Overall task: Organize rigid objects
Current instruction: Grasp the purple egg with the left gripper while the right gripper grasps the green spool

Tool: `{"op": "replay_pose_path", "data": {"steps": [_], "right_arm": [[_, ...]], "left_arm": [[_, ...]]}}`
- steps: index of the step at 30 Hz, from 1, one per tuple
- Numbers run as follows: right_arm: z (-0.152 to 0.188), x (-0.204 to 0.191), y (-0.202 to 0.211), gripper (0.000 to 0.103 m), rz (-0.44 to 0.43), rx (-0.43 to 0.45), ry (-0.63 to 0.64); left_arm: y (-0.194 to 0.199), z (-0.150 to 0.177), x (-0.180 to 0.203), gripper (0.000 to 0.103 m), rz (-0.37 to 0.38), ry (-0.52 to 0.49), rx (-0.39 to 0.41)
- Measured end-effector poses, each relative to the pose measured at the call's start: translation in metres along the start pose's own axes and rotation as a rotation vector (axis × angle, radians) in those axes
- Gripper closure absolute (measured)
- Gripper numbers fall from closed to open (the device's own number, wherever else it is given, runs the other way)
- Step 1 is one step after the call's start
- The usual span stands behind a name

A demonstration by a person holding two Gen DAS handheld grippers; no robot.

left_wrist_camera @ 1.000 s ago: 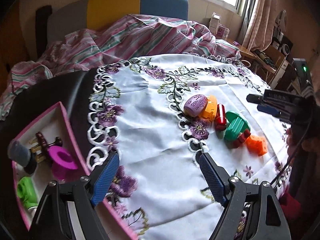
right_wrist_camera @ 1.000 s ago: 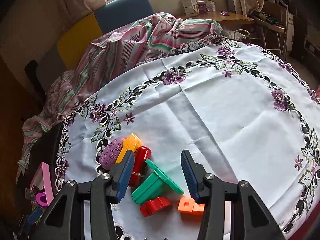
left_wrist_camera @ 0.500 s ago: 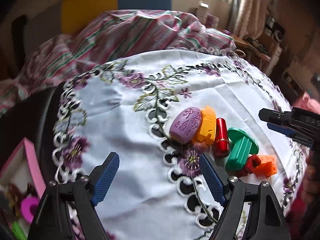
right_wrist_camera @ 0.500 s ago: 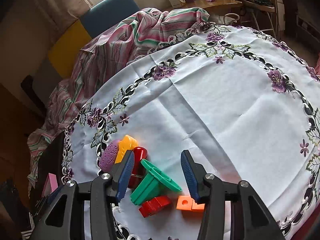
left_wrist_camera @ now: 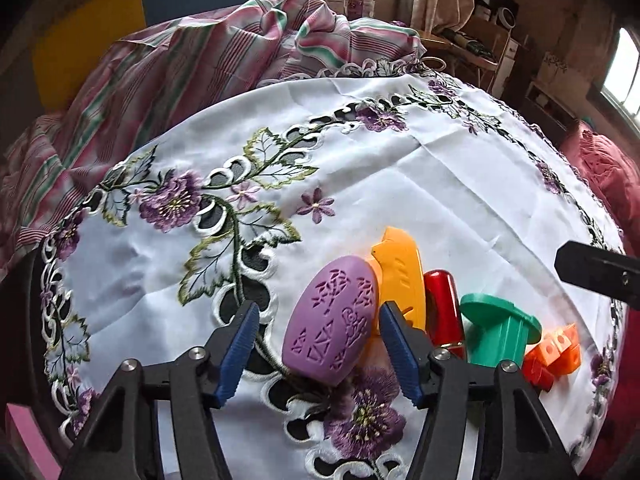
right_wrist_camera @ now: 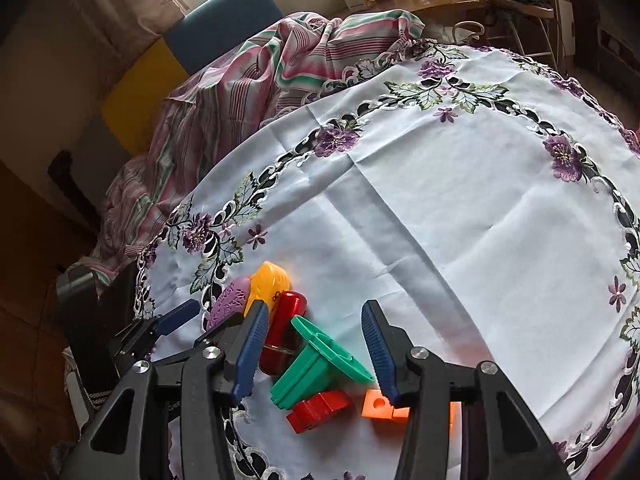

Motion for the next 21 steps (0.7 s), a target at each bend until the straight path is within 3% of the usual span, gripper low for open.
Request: {"op": "replay_pose_path", "data": {"steps": [8,16,21], "right_arm": [[0.001,0.003,-0.002,0.054,0.003,-0.01,-0.01],[0.002,0.001,-0.005,0.054,0.012,-0.017,-0.004],[0.001,0.004,-0.005,0.054,0.012,-0.016,-0.009]], "left_arm": [[-0.002,-0.007,-0.01,0.044,0.141,0.068,-0.018],[0.0,0.005,0.002,0.044,0.055,-0.111,-0.007],[-0.01,-0.002,0.008,0.044,0.044,-0.115,-0.027]]}}
Point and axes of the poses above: each gripper's, at about its wrist camera, not at the fingertips, and y roughly against the way its jaws point, x to its right, z to its underside, the point moved 8 cm from there along -y, roughly the way its jaws point, and after that the axes turned 14 degrees about -x, right-handed, at the moved point
